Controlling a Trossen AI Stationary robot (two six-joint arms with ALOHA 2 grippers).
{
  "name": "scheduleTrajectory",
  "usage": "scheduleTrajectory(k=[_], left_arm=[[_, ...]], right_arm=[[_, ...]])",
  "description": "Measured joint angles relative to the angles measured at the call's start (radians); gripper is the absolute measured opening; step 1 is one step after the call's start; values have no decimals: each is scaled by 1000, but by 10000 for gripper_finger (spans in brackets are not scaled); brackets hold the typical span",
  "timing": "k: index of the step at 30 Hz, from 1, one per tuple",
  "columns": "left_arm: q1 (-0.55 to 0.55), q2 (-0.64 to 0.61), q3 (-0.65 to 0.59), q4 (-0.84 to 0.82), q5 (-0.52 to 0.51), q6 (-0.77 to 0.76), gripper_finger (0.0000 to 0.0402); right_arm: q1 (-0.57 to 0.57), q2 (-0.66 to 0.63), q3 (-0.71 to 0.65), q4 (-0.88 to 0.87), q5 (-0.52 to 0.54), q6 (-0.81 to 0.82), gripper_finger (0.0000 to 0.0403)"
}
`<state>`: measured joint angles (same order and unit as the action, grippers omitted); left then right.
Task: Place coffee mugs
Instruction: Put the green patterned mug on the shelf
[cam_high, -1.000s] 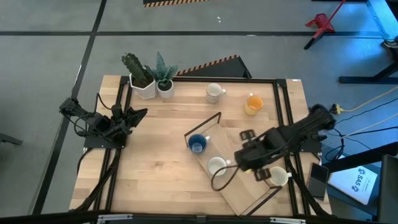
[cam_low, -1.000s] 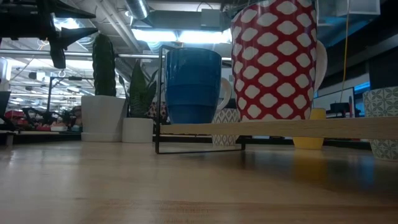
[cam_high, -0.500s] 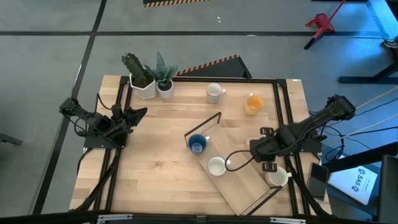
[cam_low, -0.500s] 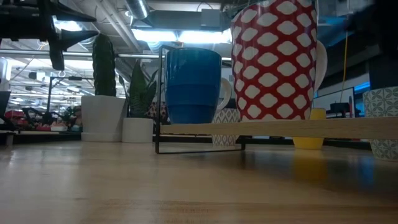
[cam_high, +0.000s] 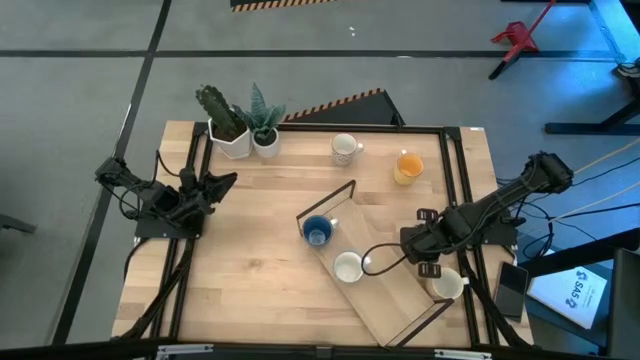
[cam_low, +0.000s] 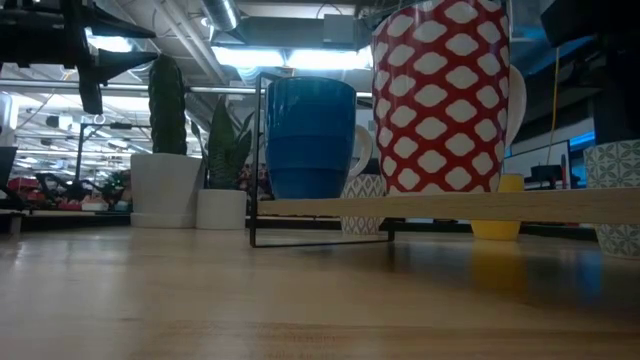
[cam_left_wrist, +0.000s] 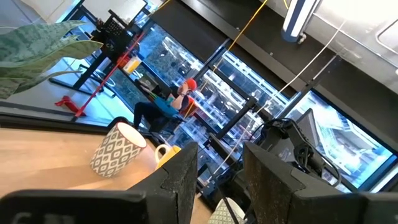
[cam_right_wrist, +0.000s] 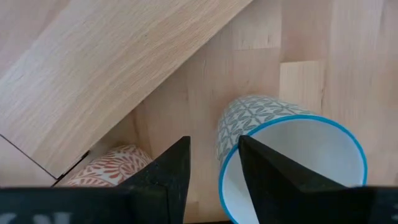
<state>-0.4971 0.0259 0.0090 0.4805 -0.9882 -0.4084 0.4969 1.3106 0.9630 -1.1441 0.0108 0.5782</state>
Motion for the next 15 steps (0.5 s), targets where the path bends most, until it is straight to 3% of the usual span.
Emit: scheduleTrajectory(k=[15], left_arm=[[0,0,0,-2,2,2,121]], right_arm=[[0,9,7,-39,34,24,143]])
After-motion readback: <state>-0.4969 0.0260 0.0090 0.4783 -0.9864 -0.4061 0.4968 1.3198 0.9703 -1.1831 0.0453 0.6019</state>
